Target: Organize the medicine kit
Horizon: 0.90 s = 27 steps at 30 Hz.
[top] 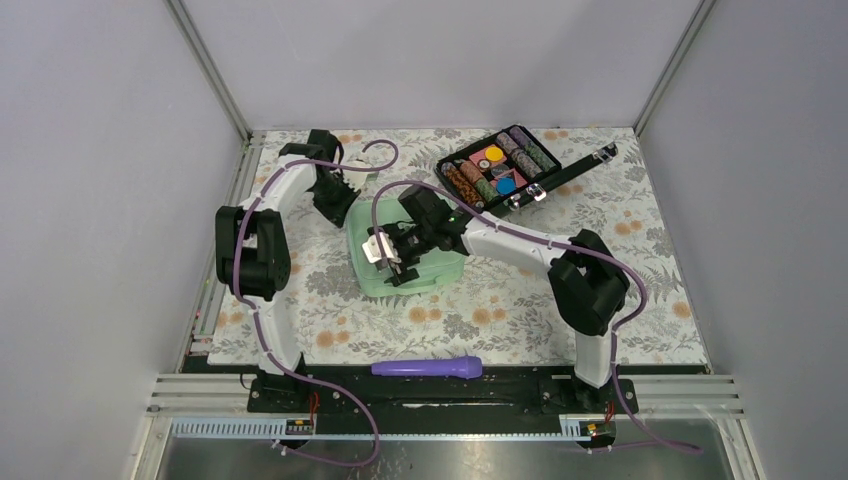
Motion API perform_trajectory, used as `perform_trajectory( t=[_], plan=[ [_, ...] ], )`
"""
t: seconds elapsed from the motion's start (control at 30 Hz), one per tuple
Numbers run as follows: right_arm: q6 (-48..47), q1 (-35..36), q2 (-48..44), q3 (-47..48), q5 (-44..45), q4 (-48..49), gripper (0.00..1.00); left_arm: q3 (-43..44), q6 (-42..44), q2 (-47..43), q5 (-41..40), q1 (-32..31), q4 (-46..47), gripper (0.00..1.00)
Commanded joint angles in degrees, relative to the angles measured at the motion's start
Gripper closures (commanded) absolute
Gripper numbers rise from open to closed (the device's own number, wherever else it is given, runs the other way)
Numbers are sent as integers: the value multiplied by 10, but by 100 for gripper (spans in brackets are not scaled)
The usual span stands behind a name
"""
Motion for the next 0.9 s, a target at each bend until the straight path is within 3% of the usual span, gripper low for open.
perform_trajectory(
  t=[0.0,0.17,0.33,0.47,0.7,0.87],
  plan=[
    [0,0,19,16,13,-30,18,23,1,9,5,5,8,100],
    [-2,1,30,4,47,-20,18,19,4,9,11,-1,-17,100],
    [115,2,62,-1,155,127,29,-1,-5,-2,32,-31,-85,100],
    [151,2,81,10,211,163,43,-19,0,-28,40,-32,-171,100],
    [193,-5,87,13,204,154,51,-72,27,-102,74,-19,-263,100],
    [182,-8,85,13,190,131,51,-73,1,-134,91,-10,-254,100]
  ],
)
